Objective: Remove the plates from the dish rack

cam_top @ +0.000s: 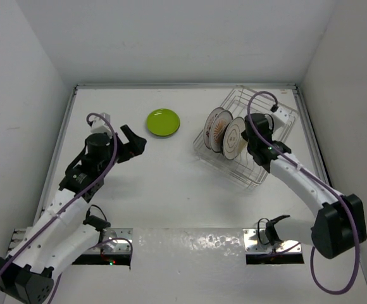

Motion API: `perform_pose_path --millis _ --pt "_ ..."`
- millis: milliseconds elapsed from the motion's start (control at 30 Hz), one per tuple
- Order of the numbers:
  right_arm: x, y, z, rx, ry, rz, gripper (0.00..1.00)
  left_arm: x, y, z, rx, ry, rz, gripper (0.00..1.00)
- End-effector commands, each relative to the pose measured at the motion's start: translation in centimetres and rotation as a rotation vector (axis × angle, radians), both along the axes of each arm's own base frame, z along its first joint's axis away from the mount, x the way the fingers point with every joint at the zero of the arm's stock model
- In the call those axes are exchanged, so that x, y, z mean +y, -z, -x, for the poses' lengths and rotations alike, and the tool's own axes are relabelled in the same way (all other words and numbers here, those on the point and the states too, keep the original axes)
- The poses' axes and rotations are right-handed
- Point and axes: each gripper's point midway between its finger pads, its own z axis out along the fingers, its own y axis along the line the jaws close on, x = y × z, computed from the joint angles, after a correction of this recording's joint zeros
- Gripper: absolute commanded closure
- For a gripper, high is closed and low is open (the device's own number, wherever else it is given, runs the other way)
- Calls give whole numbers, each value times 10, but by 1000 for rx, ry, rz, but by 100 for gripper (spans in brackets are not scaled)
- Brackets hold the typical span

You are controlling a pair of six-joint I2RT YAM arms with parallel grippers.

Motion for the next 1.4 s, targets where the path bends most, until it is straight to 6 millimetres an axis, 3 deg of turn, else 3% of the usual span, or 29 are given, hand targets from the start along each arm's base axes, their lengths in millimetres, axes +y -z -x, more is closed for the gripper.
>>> perform_pose_path --millis 0,67,133,167,233,267,333,367,400,433,567,633,733,767,933,1133,1167,1200,1267,1300,1333,1367 --pt "-10 -73 -3 -152 10 20 100 -2 -22 2 -57 14 40 8" --pt "-6 -100 1 -189 -70 66 100 -5 -32 6 -73 25 76 8" --pt "12 -118 0 -211 -210 94 100 -7 -45 10 -102 26 120 8" --pt "19 -140 0 -230 -282 163 100 -9 -49 12 -110 35 140 8" --pt "39 -147 5 -189 -462 244 100 -11 -59 17 -134 41 188 6" --pt "48 -161 8 -202 -581 355 100 -14 -63 20 -140 54 212 6" --pt "76 -158 25 -183 -811 451 100 -17 -72 26 -153 61 266 5" --pt "99 -164 39 -203 -956 587 100 -23 -77 31 -157 98 300 5" --pt "111 -153 56 -160 -1071 655 100 -26 -81 33 -160 109 326 5" --pt "146 -147 83 -181 -1255 695 100 -28 -89 37 -171 119 367 5" --pt "193 -118 146 -247 -1640 947 100 -39 -106 52 -191 192 456 5" --pt "215 -113 165 -312 -1725 982 100 -39 -107 56 -186 188 480 4" --pt "241 -111 174 -398 -1757 1086 100 -44 -101 57 -166 205 511 4" --pt "246 -116 169 -425 -1708 1133 100 -46 -94 57 -150 215 514 5" --pt "288 -117 192 -622 -1757 1169 100 -64 -77 53 -87 290 534 9" --pt "319 -116 195 -721 -1675 1239 100 -73 -60 48 -41 321 541 25" --pt "325 -126 196 -779 -1630 1230 100 -74 -56 48 -32 324 537 26" --pt "329 -119 200 -786 -1625 1256 100 -76 -52 47 -18 331 529 34" --pt "335 -125 201 -836 -1582 1254 100 -77 -44 45 1 331 517 44" --pt "339 -121 203 -837 -1584 1261 100 -78 -44 44 0 335 517 61" --pt "340 -120 202 -834 -1576 1260 100 -77 -42 42 3 327 513 84" --pt "341 -118 201 -824 -1571 1254 100 -77 -40 40 1 322 506 92"
